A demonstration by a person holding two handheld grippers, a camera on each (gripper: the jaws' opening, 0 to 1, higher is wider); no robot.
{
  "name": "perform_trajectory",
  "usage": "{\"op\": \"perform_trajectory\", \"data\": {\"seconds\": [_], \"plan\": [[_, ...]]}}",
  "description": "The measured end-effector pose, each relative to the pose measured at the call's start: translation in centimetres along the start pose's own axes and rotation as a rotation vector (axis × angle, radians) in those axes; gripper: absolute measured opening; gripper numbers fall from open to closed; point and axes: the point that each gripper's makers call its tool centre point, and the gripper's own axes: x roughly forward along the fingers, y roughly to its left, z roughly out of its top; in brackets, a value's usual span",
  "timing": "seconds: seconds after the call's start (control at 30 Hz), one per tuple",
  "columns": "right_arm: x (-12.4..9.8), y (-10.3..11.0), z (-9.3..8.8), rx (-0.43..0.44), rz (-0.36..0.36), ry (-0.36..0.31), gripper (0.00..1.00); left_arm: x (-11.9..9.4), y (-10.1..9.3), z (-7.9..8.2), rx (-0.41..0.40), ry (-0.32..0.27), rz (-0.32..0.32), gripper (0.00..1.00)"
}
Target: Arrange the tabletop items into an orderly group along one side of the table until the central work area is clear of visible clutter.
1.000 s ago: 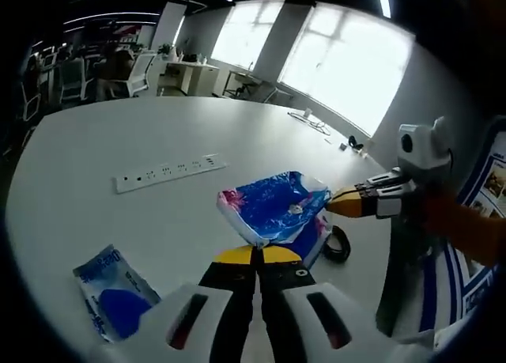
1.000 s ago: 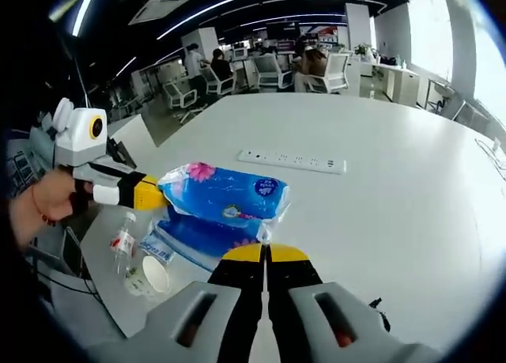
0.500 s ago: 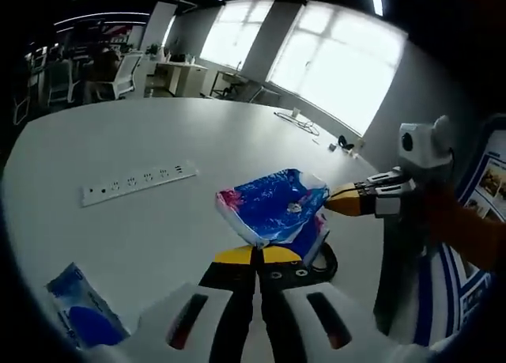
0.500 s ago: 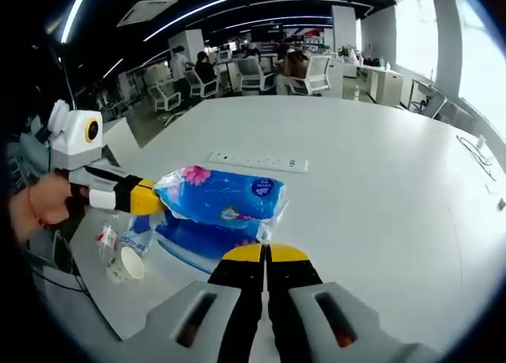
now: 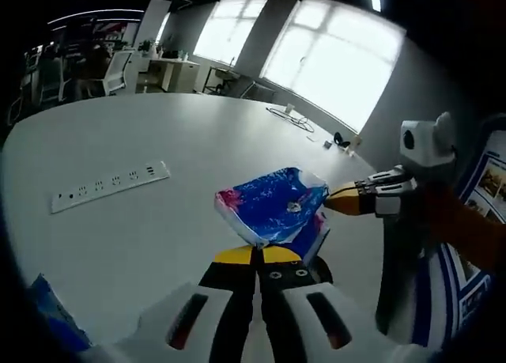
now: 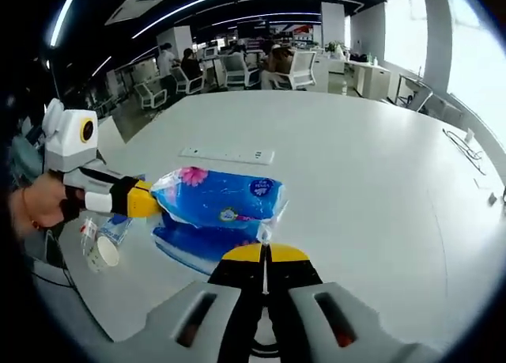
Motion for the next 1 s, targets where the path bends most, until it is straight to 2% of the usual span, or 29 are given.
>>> {"op": "perform_trajectory", "data": {"seconds": [0.27, 0.53, 0.7, 1.0], "plan": [[0.9, -3.4, -1.2, 0.02, -0.024, 0.016, 0.0, 3.6, -0.8, 0.0, 0.01, 0.017, -0.008, 0.0], [2.1, -6.6, -2.8, 0.043, -0.041, 0.042, 0.0, 7.3, -1.6, -0.9, 0.011, 0.046, -0.015, 0.0], [3.1, -8.3, -3.9, 0.06, -0.042, 0.058, 0.0, 9.3, -1.4, -1.6, -0.001, 0.062, -0.012, 0.0], [5.2, -10.2, -5.4, 0.071, -0.035, 0.085, 0.0, 12.0, -0.6, -2.8, -0.022, 0.087, 0.002, 0.0]]}}
